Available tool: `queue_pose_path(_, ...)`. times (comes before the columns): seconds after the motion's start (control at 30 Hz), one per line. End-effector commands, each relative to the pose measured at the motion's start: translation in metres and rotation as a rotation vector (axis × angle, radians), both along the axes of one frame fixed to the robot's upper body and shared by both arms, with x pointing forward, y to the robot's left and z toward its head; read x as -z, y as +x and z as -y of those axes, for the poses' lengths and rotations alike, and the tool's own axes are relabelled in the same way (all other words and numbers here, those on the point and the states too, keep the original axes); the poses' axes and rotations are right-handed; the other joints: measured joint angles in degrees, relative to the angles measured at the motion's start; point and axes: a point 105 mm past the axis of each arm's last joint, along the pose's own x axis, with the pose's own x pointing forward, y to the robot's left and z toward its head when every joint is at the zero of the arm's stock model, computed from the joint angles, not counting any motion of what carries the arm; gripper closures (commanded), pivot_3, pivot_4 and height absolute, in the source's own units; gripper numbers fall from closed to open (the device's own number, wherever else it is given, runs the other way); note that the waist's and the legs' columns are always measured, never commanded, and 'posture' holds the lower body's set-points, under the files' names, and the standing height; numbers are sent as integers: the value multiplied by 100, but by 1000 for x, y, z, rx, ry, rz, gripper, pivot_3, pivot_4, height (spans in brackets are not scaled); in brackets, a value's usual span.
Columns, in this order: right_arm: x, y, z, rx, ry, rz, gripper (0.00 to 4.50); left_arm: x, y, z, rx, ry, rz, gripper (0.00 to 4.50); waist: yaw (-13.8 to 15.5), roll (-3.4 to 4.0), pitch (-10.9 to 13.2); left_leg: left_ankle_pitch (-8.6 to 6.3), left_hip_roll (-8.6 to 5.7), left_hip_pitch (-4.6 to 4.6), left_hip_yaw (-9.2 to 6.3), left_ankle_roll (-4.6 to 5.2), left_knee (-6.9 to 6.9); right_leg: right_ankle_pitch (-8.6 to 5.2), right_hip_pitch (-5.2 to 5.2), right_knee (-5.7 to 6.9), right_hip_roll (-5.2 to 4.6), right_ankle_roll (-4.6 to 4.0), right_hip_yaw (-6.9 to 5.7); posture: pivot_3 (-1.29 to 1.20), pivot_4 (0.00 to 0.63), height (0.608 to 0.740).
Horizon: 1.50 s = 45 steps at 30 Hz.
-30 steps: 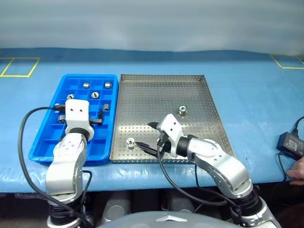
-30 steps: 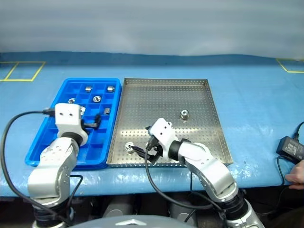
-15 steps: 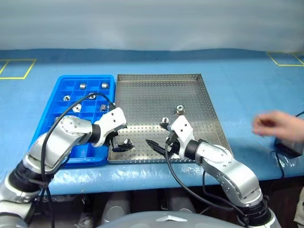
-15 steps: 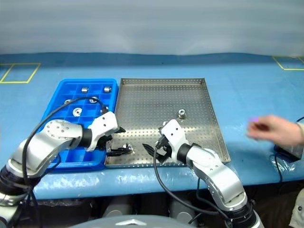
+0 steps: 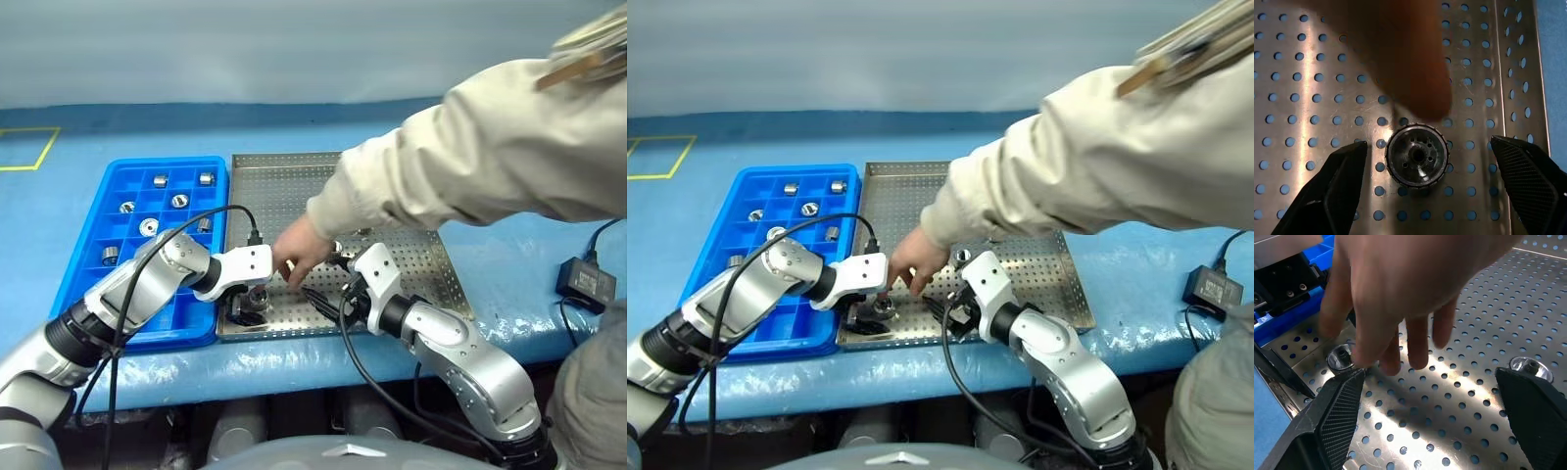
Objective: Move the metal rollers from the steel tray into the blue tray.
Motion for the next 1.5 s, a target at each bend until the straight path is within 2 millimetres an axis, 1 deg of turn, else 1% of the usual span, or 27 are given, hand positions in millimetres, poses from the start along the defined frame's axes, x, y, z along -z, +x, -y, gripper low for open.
queue_pose_path(0.03,-14,-2,-1,-2,19,55,0,-3,1,1,23,3,28,120,-17,0,0,0,0,0,0,0,0,0,0,0,0,0,1,-51,150,740)
queue_pose_path(0.47,-14,-1,-2,-18,15,53,0,0,-3,-5,-3,-2,31,120,-30,0,0,0,4,0,-1,0,2,1,0,1,1,3,2,-20,150,740)
queue_pose_path(0.63,-14,-1,-4,-26,16,52,0,-6,1,-3,-55,-61,53,120,-28,0,0,0,4,1,-2,0,1,1,-1,2,3,3,2,-19,150,740)
queue_pose_path(0.8,-15,0,-4,-25,17,54,0,-31,17,4,-192,-238,148,120,-4,-1,0,0,7,0,-3,0,5,2,1,3,-1,5,3,-16,150,740)
queue_pose_path(0.87,-15,0,-4,-25,17,54,0,-43,33,6,-282,-309,225,120,16,-1,0,0,5,0,-2,1,7,4,2,3,-3,8,3,-12,150,740)
queue_pose_path(0.93,-15,1,-5,-26,17,53,0,-50,48,7,-375,-361,292,120,30,-1,-1,0,3,0,-2,0,11,6,4,2,-4,12,2,-7,150,740)
queue_pose_path(1.03,-14,1,-6,-32,16,49,0,-53,67,11,-484,-396,389,120,40,-2,-2,0,0,1,-2,1,14,9,6,2,-5,14,2,-7,150,740)
queue_pose_path(1.1,-14,1,-7,-36,18,48,0,-51,77,15,-549,-423,419,120,39,-3,-3,0,-3,1,-3,1,15,10,8,2,-6,15,3,-10,150,740)
queue_pose_path(1.17,-14,2,-8,-37,18,49,0,-45,83,18,-565,-419,451,120,27,-3,-2,0,-3,1,-2,1,14,24,8,2,-7,-7,4,-12,150,740)
queue_pose_path(1.23,-14,3,-9,-38,21,52,0,-40,89,21,-597,-426,453,120,25,-2,-3,0,-4,2,-1,1,12,26,6,2,-4,-11,5,-15,150,740)
queue_pose_path(1.3,-14,3,-10,-39,21,54,0,-34,91,26,-616,-441,432,120,31,-2,-3,0,-4,2,-4,0,12,26,6,3,-2,-12,4,-25,150,740)
queue_pose_path(1.4,-14,3,-10,-35,21,55,0,-17,97,25,-658,-401,421,120,31,-2,-3,0,-3,1,-4,0,13,26,8,3,-5,-12,3,-32,150,740)
queue_pose_path(1.5,-14,2,-10,-32,21,53,0,-7,97,29,-682,-440,344,120,12,-3,-3,0,-4,2,0,0,14,27,7,3,-6,-11,2,-38,150,740)
